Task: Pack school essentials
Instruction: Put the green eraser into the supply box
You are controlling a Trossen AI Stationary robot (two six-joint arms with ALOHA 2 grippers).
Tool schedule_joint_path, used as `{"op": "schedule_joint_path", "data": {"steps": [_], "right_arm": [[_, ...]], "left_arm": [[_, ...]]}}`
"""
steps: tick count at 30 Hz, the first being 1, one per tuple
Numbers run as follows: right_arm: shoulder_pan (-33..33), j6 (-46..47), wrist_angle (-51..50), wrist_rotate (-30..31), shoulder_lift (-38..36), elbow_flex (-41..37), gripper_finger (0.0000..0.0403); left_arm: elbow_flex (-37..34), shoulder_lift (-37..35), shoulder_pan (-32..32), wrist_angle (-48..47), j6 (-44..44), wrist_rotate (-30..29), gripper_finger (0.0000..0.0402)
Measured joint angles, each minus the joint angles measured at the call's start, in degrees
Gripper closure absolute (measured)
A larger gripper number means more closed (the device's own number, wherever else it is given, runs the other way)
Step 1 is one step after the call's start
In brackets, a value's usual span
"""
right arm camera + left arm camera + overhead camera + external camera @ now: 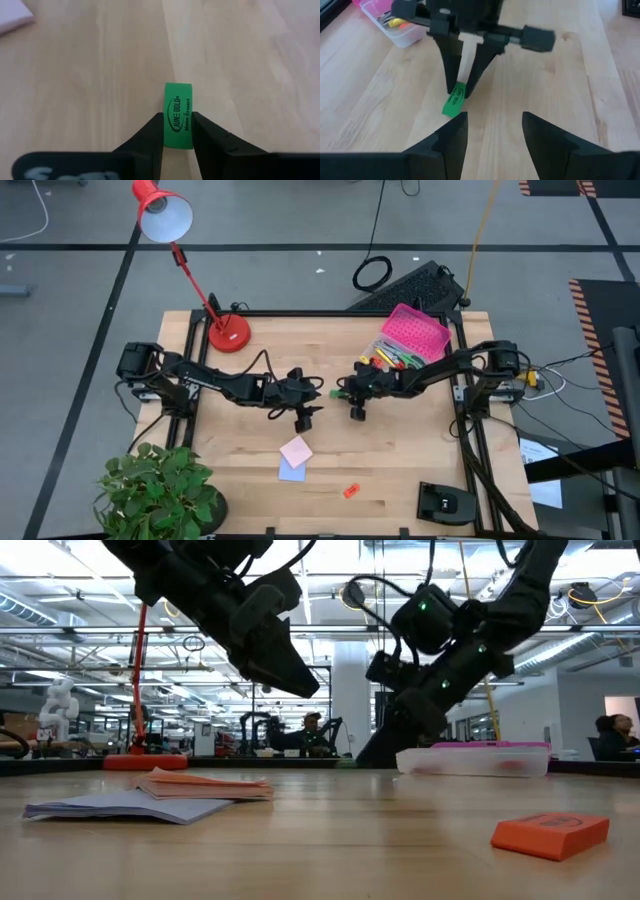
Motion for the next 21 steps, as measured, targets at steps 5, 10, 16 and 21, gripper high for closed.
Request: {"op": "schedule_joint_path", "data": {"steps": [5,10,16,21], "right_arm": [[0.00,-1.29,-4.23,-0.06,-4.36,0.01,0.0320],[-0.84,-2.98,-10.10,-0.07,-10.33,0.02,0.0320],[-3.48,-5.18,-16.40,1.73,-16.85,0.03,0.0320],[-6.59,-7.77,-21.71,4.71,-21.82,0.09,0.0320]], "left_arm": [[0.00,0.00,0.04,0.46,0.02,0.00,0.0210],[0.00,0.00,0.04,1.07,0.02,0.00,0.0210],[0.00,0.00,0.04,1.12,-0.19,0.00,0.0210],[0.00,0.00,-0.06,1.12,-0.35,0.00,0.0210]]}}
